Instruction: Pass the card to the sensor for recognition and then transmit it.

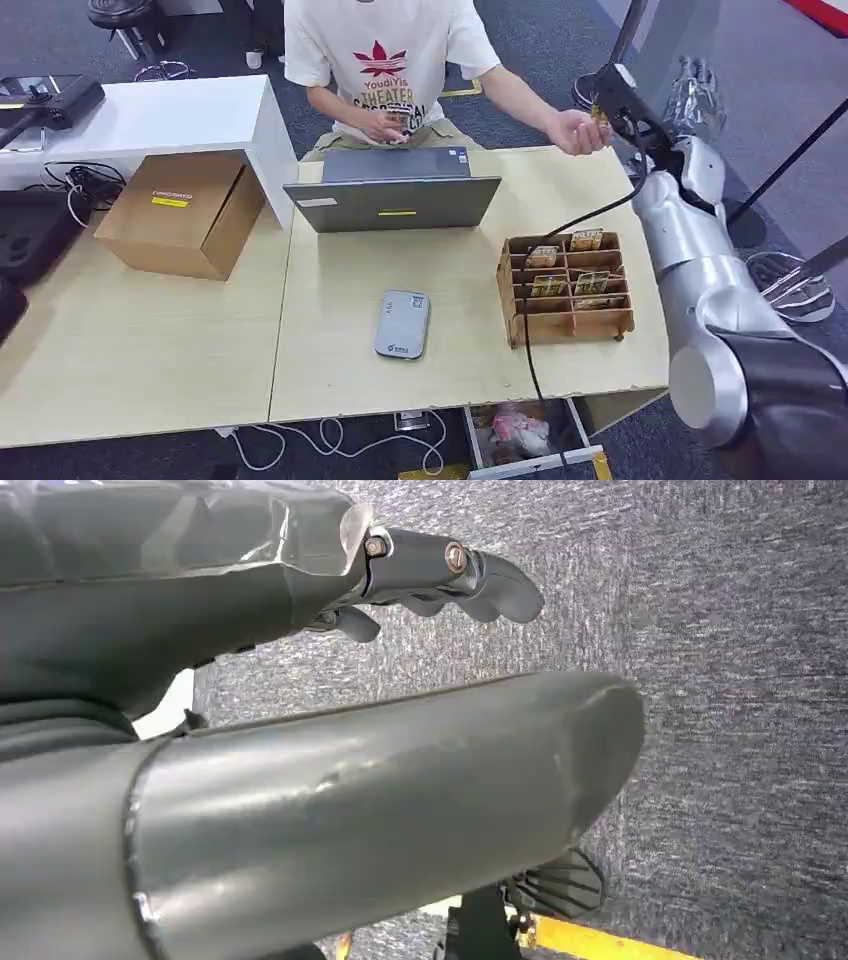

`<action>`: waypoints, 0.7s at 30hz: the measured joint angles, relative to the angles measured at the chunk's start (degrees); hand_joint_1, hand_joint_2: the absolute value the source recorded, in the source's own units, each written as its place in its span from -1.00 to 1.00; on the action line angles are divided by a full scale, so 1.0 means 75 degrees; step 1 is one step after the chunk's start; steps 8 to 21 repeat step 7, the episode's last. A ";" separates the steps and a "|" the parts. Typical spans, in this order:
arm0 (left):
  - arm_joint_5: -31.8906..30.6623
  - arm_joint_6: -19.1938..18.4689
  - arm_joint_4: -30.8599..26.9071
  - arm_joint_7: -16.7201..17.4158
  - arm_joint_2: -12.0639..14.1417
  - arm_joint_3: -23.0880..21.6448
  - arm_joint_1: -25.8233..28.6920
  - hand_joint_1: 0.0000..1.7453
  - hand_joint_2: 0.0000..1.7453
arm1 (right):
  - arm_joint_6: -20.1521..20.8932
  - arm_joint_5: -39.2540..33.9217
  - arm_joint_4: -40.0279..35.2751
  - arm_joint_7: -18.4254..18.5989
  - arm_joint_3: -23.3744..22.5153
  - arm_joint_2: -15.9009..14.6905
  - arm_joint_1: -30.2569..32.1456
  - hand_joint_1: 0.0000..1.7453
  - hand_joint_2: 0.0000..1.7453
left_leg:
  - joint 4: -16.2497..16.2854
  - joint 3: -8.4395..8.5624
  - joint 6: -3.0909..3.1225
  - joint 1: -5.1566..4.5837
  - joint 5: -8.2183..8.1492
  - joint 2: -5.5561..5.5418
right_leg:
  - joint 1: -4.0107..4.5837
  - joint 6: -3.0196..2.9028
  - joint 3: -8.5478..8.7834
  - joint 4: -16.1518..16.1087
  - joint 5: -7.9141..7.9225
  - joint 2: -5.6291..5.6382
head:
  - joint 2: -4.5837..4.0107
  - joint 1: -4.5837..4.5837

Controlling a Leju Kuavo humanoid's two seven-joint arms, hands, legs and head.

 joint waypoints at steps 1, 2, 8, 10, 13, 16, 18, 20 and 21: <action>0.0006 0.0000 0.0000 -0.0011 -0.0003 0.0000 0.0000 -1.00 -1.00 | -0.0049 -0.0081 -0.0029 -0.0107 0.0000 0.0035 0.0027 -1.00 1.00 | 0.0000 0.0000 0.0000 0.0000 0.0000 0.0000 | 0.0000 0.0000 0.0000 0.0000 0.0000 0.0000 | 0.0000 0.0000; 0.0017 0.0000 0.0000 -0.0026 0.0000 0.0000 0.0000 -1.00 -1.00 | -0.0078 -0.0163 -0.0072 -0.0203 0.0000 0.0072 0.0065 -1.00 1.00 | 0.0000 0.0000 0.0000 0.0000 0.0000 0.0000 | 0.0000 0.0000 0.0000 0.0000 0.0000 0.0000 | 0.0000 0.0003; 0.0052 0.0000 0.0000 -0.0067 0.0000 0.0003 0.0002 -1.00 -1.00 | -0.0189 -0.0475 -0.0309 -0.0565 0.0000 0.0283 0.0338 -1.00 1.00 | -0.0001 0.0000 0.0000 0.0000 0.0000 0.0000 | 0.0001 0.0000 0.0000 0.0000 0.0000 -0.0001 | 0.0000 0.0000; 0.0052 0.0000 0.0000 -0.0067 0.0000 0.0003 0.0002 -1.00 -1.00 | -0.0189 -0.0475 -0.0309 -0.0565 0.0000 0.0283 0.0338 -1.00 1.00 | -0.0001 0.0000 0.0000 0.0000 0.0000 0.0000 | 0.0001 0.0000 0.0000 0.0000 0.0000 -0.0001 | 0.0000 0.0000; 0.0052 0.0000 0.0000 -0.0067 0.0000 0.0003 0.0002 -1.00 -1.00 | -0.0189 -0.0475 -0.0309 -0.0565 0.0000 0.0283 0.0338 -1.00 1.00 | -0.0001 0.0000 0.0000 0.0000 0.0000 0.0000 | 0.0001 0.0000 0.0000 0.0000 0.0000 -0.0001 | 0.0000 0.0000; 0.0052 0.0000 0.0000 -0.0067 0.0000 0.0003 0.0002 -1.00 -1.00 | -0.0189 -0.0475 -0.0309 -0.0565 0.0000 0.0283 0.0338 -1.00 1.00 | -0.0001 0.0000 0.0000 0.0000 0.0000 0.0000 | 0.0001 0.0000 0.0000 0.0000 0.0000 -0.0001 | 0.0000 0.0000; 0.0052 0.0000 0.0000 -0.0067 0.0000 0.0003 0.0002 -1.00 -1.00 | -0.0189 -0.0475 -0.0309 -0.0565 0.0000 0.0283 0.0338 -1.00 1.00 | -0.0001 0.0000 0.0000 0.0000 0.0000 0.0000 | 0.0001 0.0000 0.0000 0.0000 0.0000 -0.0001 | 0.0000 0.0000; 0.0052 0.0000 0.0000 -0.0067 0.0000 0.0003 0.0002 -1.00 -1.00 | -0.0189 -0.0475 -0.0309 -0.0565 0.0000 0.0283 0.0338 -1.00 1.00 | -0.0001 0.0000 0.0000 0.0000 0.0000 0.0000 | 0.0001 0.0000 0.0000 0.0000 0.0000 -0.0001 | 0.0000 0.0000; 0.0052 0.0000 0.0000 -0.0067 0.0000 0.0003 0.0002 -1.00 -1.00 | -0.0189 -0.0475 -0.0309 -0.0565 0.0000 0.0283 0.0338 -1.00 1.00 | -0.0001 0.0000 0.0000 0.0000 0.0000 0.0000 | 0.0001 0.0000 0.0000 0.0000 0.0000 -0.0001 | 0.0000 0.0000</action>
